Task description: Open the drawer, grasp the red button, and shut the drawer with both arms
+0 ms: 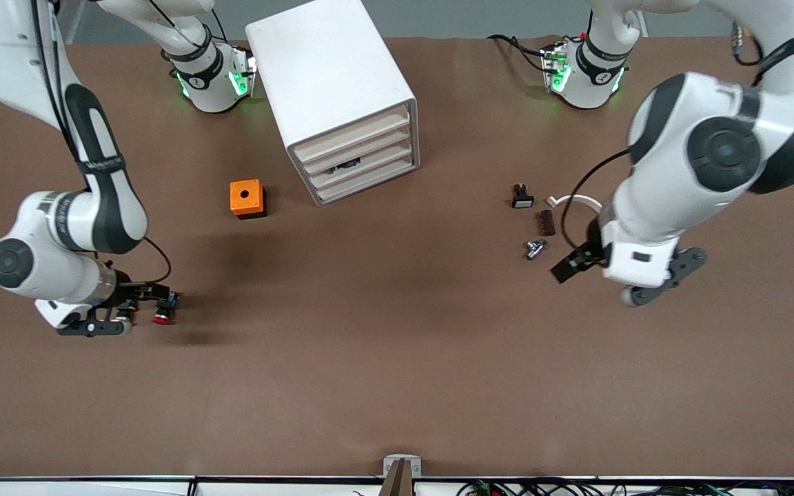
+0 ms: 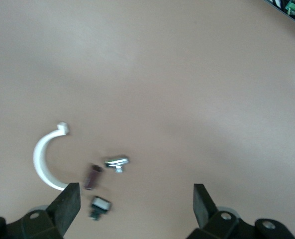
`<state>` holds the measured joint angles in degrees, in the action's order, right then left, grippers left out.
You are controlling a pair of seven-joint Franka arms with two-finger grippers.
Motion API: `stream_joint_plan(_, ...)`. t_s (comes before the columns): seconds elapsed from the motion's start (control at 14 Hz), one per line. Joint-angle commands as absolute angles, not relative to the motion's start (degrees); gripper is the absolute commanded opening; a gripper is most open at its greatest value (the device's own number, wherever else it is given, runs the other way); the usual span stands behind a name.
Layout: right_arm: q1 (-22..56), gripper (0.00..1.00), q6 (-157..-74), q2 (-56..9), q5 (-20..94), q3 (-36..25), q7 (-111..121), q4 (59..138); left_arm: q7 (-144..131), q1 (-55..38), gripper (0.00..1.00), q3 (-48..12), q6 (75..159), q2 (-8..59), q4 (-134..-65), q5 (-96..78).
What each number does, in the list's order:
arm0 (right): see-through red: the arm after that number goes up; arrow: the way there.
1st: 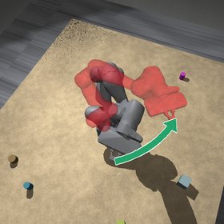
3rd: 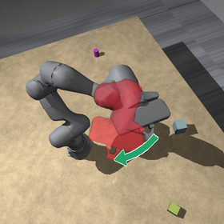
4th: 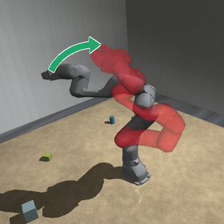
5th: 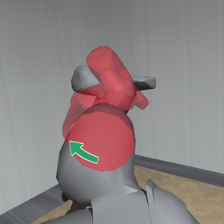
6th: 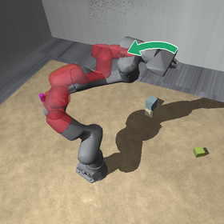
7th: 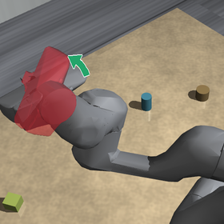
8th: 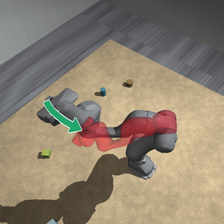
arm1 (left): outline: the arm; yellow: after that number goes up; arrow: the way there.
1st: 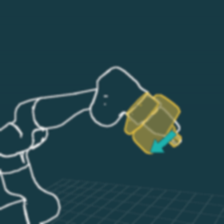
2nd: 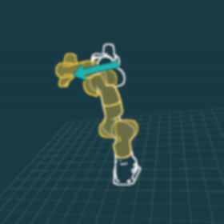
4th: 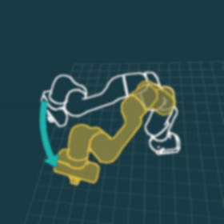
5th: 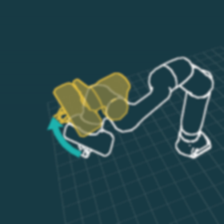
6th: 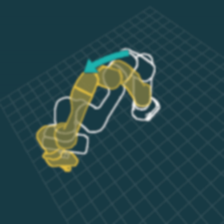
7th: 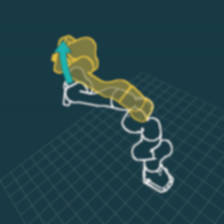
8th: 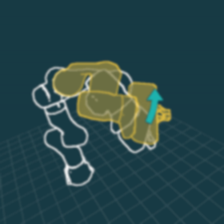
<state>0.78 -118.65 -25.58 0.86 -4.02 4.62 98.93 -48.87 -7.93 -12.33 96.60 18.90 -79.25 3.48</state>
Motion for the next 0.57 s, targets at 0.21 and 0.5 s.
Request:
stream_joint_plan(0.21,-0.4,1.00,-91.6,-17.9,0.1,-3.5,3.8,85.0,-27.9,-0.9,1.00,-12.8,88.5,8.5,-82.8,4.8)
stream_joint_plan(0.5,1.1,1.00,-87.0,-12.8,0.0,-3.1,-3.0,84.0,-19.7,0.0,1.00,-9.9,87.4,-0.2,-90.4,4.0)
